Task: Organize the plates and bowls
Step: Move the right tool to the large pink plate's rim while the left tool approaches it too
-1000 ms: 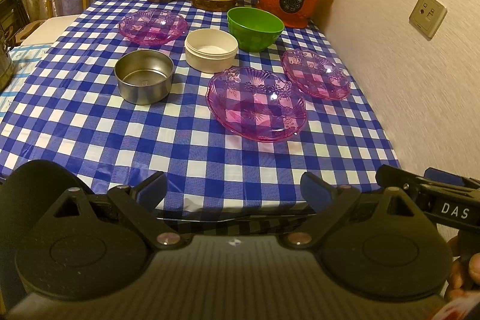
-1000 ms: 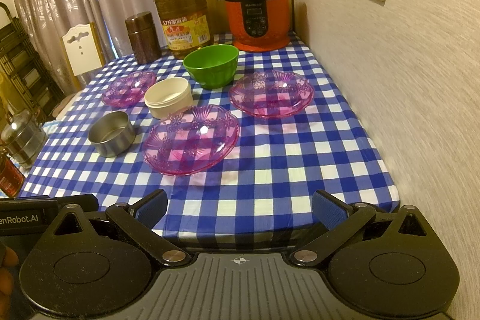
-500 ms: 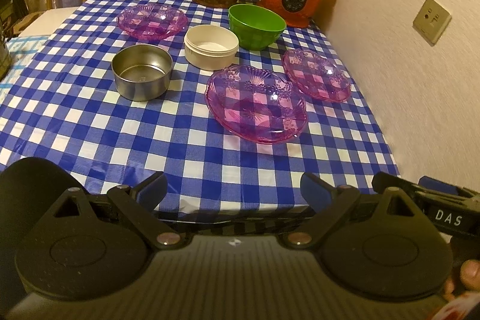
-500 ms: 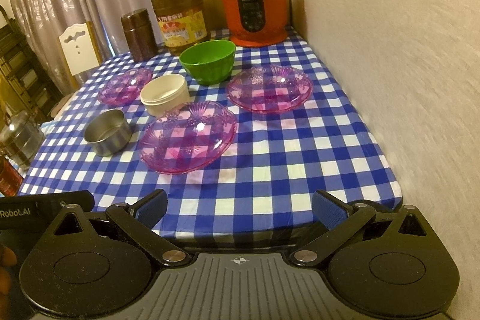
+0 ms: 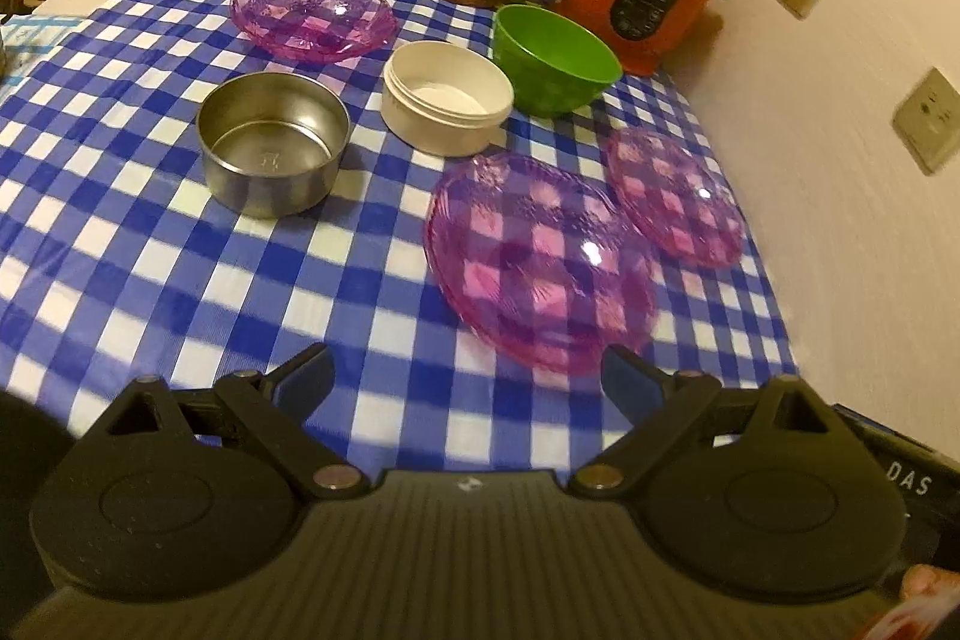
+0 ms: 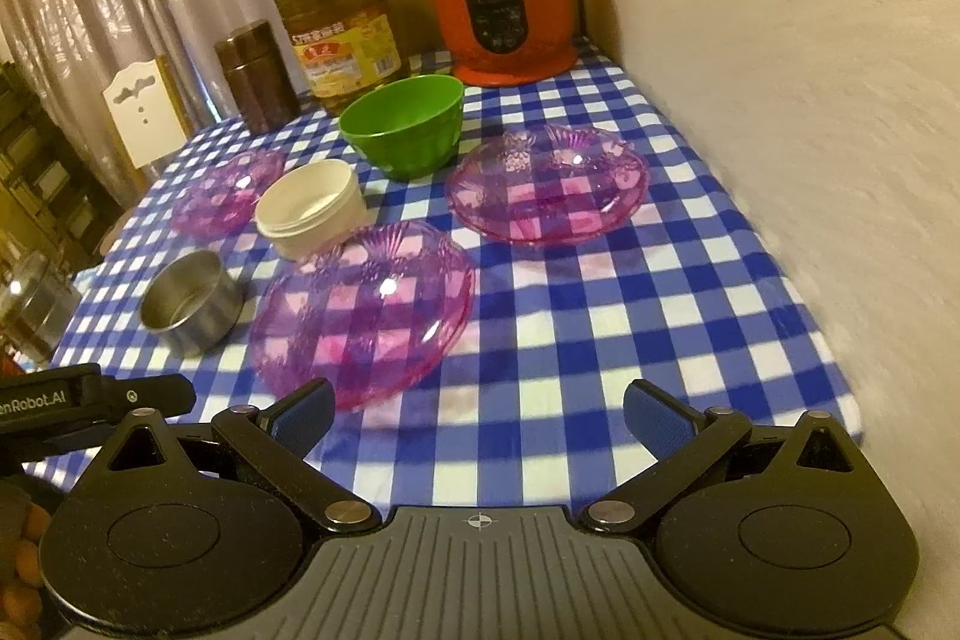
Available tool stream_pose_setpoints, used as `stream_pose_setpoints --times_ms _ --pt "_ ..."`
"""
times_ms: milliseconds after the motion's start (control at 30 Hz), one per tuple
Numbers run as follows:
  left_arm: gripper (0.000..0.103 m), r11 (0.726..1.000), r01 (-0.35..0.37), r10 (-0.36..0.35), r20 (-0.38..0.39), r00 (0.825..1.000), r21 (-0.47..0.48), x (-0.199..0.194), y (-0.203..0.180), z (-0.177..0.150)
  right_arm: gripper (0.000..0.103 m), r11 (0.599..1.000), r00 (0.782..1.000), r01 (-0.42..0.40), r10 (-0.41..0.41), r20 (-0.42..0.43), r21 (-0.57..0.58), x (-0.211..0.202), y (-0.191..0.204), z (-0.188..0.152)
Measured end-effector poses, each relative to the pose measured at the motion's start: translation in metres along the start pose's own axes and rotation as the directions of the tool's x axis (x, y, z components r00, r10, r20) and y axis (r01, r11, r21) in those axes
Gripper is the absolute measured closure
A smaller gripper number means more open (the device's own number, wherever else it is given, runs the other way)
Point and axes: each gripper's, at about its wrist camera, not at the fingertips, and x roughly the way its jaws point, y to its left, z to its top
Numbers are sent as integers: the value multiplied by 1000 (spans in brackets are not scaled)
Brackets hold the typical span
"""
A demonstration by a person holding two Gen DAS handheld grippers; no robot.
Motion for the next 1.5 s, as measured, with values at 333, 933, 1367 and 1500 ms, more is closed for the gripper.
stream_pose_setpoints --times_ms 333,933,1367,1500 --pt "14 999 -16 16 10 1000 -43 68 20 27 17 997 1000 -21 22 -15 74 71 -8 22" --pt "50 998 67 -66 45 997 -13 110 23 34 65 992 999 -42 46 -30 118 133 -14 22" --pt "88 999 51 -51 31 998 -3 112 25 31 92 994 998 -42 46 -38 100 134 -10 20" --pt "92 999 43 -43 30 999 -1 111 25 31 92 993 998 -47 51 -35 105 133 -10 20"
